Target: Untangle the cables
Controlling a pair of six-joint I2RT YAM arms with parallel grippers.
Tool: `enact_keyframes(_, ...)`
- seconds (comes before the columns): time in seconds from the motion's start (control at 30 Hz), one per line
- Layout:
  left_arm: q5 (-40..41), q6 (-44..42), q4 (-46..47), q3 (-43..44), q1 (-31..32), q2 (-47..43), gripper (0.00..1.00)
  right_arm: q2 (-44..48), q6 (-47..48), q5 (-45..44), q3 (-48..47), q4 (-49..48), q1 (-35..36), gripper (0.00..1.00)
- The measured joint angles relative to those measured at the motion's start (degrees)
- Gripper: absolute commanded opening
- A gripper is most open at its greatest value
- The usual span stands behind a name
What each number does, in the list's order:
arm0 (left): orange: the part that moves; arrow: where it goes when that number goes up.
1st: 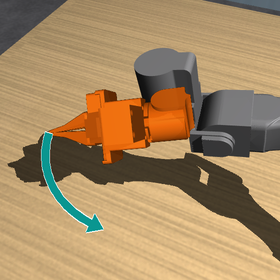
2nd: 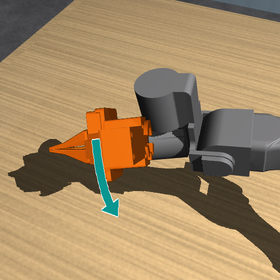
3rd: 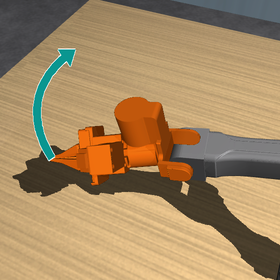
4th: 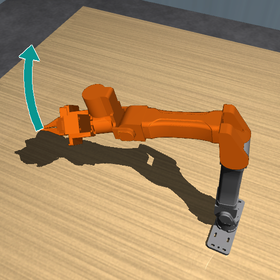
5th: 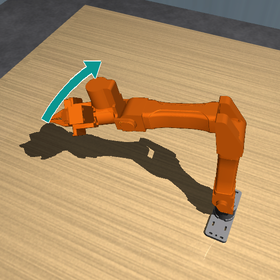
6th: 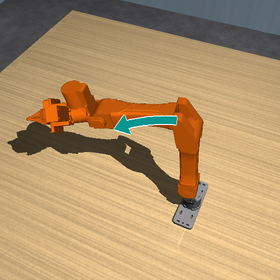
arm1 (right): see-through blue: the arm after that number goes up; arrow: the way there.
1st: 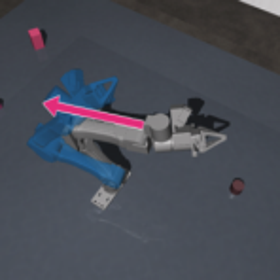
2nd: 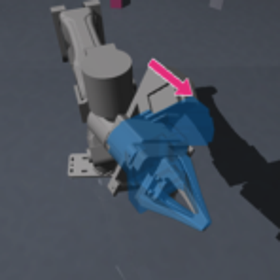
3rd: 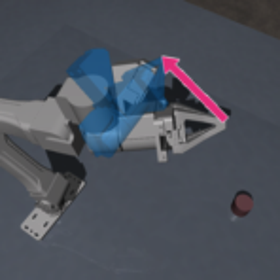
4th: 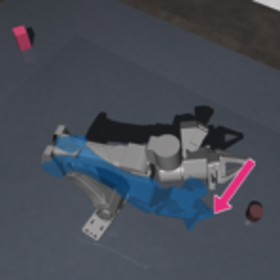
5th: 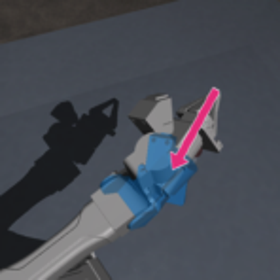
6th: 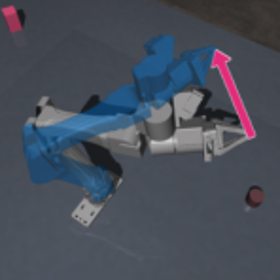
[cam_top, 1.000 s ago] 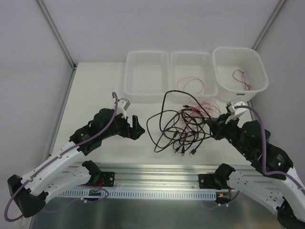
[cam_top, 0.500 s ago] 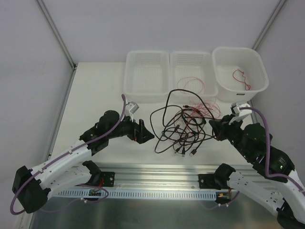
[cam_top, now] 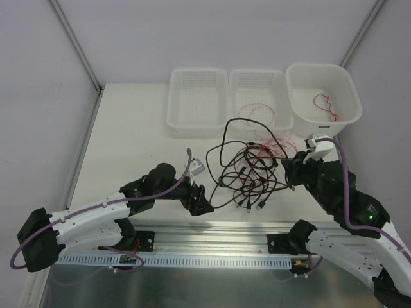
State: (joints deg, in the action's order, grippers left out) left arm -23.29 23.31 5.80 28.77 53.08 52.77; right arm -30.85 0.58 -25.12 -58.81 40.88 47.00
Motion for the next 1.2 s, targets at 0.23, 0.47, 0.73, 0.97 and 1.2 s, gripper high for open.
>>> enact_keyframes(0.23,5.0,-4.3,2.3,0.6,6.7,8.3,0.83,-0.9,-0.1,0.0,0.0,-0.1,0.0,0.01)
enact_keyframes(0.47,12.7,-8.8,6.8,2.9,14.1,16.7,0.67,-0.9,-0.9,0.1,0.0,-0.2,0.0,0.01)
enact_keyframes(0.73,19.6,-11.9,11.6,4.5,17.4,20.3,0.06,-0.9,-2.0,-0.1,0.9,-0.6,0.0,0.01)
enact_keyframes(0.97,24.3,-12.2,5.7,4.9,17.4,9.0,0.00,-2.0,-3.8,-5.9,1.7,2.7,-0.1,0.01)
enact_keyframes(1.2,28.7,-12.2,-7.3,15.4,17.4,-9.7,0.00,-3.5,-7.8,-7.9,10.2,3.5,-3.3,0.01)
